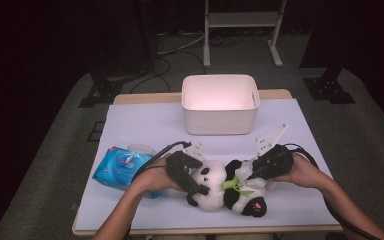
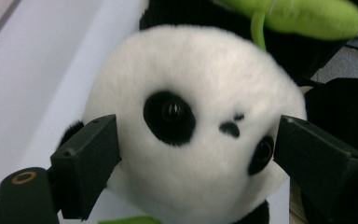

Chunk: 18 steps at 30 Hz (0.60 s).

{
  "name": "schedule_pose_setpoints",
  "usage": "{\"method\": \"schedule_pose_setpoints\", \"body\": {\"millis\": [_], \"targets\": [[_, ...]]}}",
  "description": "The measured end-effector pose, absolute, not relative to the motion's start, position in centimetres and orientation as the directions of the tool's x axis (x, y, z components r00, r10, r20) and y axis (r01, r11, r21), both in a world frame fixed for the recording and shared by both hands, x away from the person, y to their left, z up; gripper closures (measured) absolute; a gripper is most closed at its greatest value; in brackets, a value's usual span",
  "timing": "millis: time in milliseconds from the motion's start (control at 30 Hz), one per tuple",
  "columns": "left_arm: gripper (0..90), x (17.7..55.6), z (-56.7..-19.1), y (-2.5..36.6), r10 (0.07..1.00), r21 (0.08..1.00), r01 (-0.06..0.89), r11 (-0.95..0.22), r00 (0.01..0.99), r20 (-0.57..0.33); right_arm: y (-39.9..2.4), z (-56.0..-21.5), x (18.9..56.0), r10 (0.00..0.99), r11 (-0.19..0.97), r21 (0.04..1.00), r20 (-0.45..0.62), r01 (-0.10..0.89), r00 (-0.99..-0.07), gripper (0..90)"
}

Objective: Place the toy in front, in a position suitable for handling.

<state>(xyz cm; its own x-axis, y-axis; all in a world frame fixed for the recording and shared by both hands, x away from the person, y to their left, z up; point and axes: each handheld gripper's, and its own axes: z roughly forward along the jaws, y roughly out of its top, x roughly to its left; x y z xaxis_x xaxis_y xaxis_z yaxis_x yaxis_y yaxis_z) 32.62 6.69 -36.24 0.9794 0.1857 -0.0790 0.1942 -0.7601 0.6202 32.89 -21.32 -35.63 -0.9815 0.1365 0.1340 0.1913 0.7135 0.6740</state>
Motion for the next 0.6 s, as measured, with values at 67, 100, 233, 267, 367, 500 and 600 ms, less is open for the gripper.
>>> {"method": "schedule_pose_setpoints", "body": {"millis": [67,100,233,267,367,500,600], "targets": [[12.4,32.8,-36.1,6.1,0.175,0.615,0.186,-0.766,0.981,-0.078,-21.4,-35.7,32.7,0.133,0.712,0.677,0.132,0.187,-0.982,82.1],[12.4,32.9,-36.2,6.0,0.173,0.614,0.183,-0.767,0.982,-0.077,-21.4,-35.7,32.6,0.134,0.712,0.677,0.129,0.186,-0.983,82.1],[14.8,33.1,-36.4,5.8,0.157,0.614,0.186,-0.767,0.982,-0.100,-21.7,-35.7,32.3,0.135,0.718,0.672,0.119,0.180,-0.984,82.0],[16.4,33.0,-36.4,5.8,0.149,0.615,0.180,-0.768,0.984,-0.102,-21.8,-35.7,32.2,0.135,0.720,0.670,0.120,0.181,-0.984,82.1],[18.4,32.8,-36.7,5.8,0.138,0.610,0.165,-0.775,0.986,-0.091,-21.9,-35.5,32.0,0.129,0.729,0.664,0.108,0.168,-0.986,82.1],[18.5,32.3,-36.7,5.8,0.140,0.606,0.159,-0.780,0.987,-0.079,-21.5,-34.7,31.9,0.124,0.730,0.667,0.090,0.152,-0.988,82.2],[18.5,32.1,-36.6,5.9,0.140,0.605,0.151,-0.781,0.988,-0.067,-21.0,-33.9,32.1,0.128,0.732,0.666,0.074,0.145,-0.989,82.1]]}}
